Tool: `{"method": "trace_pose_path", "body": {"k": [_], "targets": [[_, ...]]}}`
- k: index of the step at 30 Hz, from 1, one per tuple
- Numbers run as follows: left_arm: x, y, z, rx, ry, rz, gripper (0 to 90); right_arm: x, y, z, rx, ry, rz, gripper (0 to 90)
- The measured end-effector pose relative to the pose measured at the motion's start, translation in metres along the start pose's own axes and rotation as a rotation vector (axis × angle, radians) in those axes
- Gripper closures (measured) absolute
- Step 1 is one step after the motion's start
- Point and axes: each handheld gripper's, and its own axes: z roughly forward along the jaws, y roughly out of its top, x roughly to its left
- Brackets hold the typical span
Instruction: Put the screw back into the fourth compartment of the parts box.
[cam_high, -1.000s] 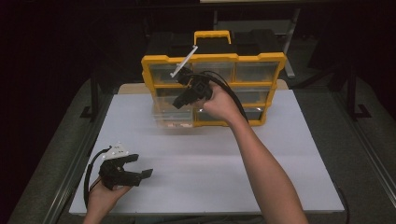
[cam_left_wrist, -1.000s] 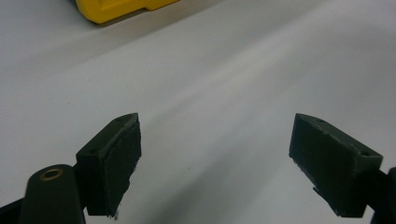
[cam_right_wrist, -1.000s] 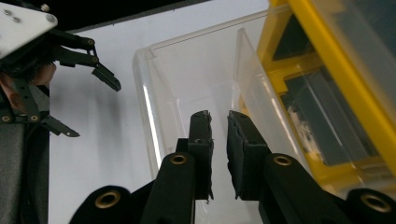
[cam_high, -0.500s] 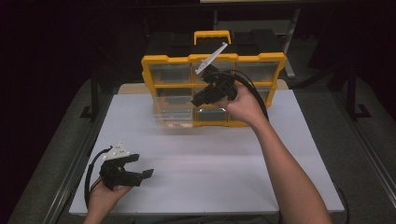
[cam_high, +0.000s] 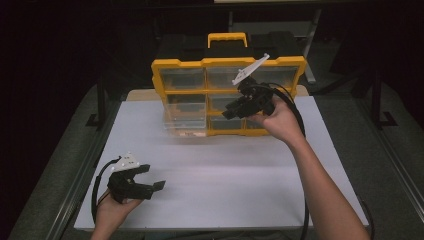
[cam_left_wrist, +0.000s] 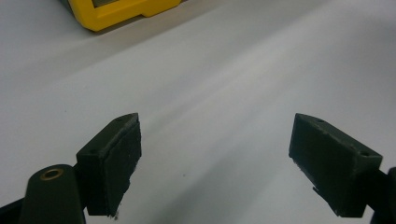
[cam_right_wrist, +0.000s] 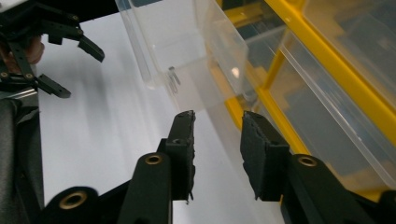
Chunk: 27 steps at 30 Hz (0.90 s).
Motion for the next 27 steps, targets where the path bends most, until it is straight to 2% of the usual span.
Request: {"method": "trace_pose_path", "body": {"k": [3,5,6,10,17,18,21,27], "targets": [[-0.001,0.000,0.001,-0.009,0.001,-0.012,16.6,-0.002,-0.011,-0.004,-0.007,-0.014,0.022,59.8],[0.000,0.000,0.000,-0.005,0.004,-0.004,16.6,-0.003,-0.017,-0.006,-0.012,-0.019,0.030,55.7],[0.001,0.000,0.000,-0.002,0.008,0.013,16.6,-0.004,-0.020,-0.006,-0.013,-0.022,0.038,53.1],[0.001,0.001,0.000,-0.007,0.006,0.004,16.6,-0.004,-0.031,-0.009,-0.029,-0.025,0.049,49.1],[0.000,0.001,-0.001,-0.011,0.002,-0.001,16.6,-0.005,-0.050,-0.009,-0.031,-0.048,0.081,41.2],[-0.001,0.001,0.000,-0.020,0.001,-0.011,16.6,-0.005,-0.052,-0.008,-0.030,-0.053,0.082,40.1],[-0.001,0.002,-0.001,-0.017,0.001,0.001,16.6,-0.005,-0.061,-0.006,-0.029,-0.061,0.090,37.9],[-0.002,0.002,-0.001,-0.020,-0.001,-0.004,16.6,-0.003,-0.075,-0.006,-0.041,-0.071,0.117,32.6]]}}
